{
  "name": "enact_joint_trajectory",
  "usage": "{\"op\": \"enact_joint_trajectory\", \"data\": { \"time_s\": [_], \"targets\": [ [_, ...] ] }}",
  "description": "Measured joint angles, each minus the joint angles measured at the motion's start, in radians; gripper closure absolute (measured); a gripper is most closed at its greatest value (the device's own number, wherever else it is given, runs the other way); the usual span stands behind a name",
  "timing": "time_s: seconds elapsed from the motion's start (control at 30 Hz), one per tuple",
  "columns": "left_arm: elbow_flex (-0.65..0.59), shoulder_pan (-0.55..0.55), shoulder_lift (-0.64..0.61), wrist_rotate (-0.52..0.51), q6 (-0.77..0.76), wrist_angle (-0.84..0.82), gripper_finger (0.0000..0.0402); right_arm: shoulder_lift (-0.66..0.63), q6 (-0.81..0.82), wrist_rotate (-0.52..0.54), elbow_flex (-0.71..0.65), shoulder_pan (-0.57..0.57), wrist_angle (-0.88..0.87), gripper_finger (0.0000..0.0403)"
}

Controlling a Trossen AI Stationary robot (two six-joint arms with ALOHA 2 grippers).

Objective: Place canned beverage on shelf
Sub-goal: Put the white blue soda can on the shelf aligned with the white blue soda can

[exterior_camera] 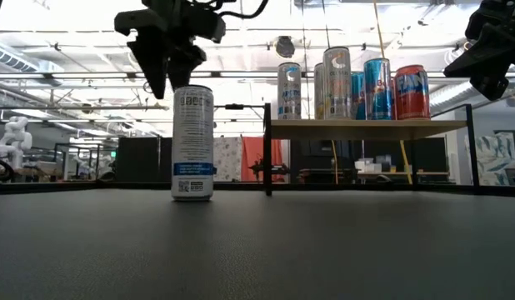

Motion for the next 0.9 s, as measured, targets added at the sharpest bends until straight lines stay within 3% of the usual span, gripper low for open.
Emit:
{"op": "enact_joint_trajectory", "data": {
  "time_s": [0.33, 0.5, 0.67, 0.9],
  "targets": [
    [0.016, -0.019, 0.000, 0.015, -0.234, -0.091, 0.0097, 0.000, 0.000, 0.000, 0.000, 0.000, 0.000, 0.0403],
    [0.034, -0.018, 0.000, 0.118, -0.407, -0.104, 0.0097, 0.000, -0.003, -0.001, 0.000, 0.000, 0.000, 0.0403],
    [0.035, -0.028, 0.000, 0.247, -0.448, -0.093, 0.0097, 0.000, -0.004, -0.004, 0.000, 0.000, 0.000, 0.0403],
    [0.035, -0.053, 0.000, 0.263, -0.481, -0.094, 0.0097, 0.000, -0.004, -0.004, 0.000, 0.000, 0.000, 0.0403]
  ]
}}
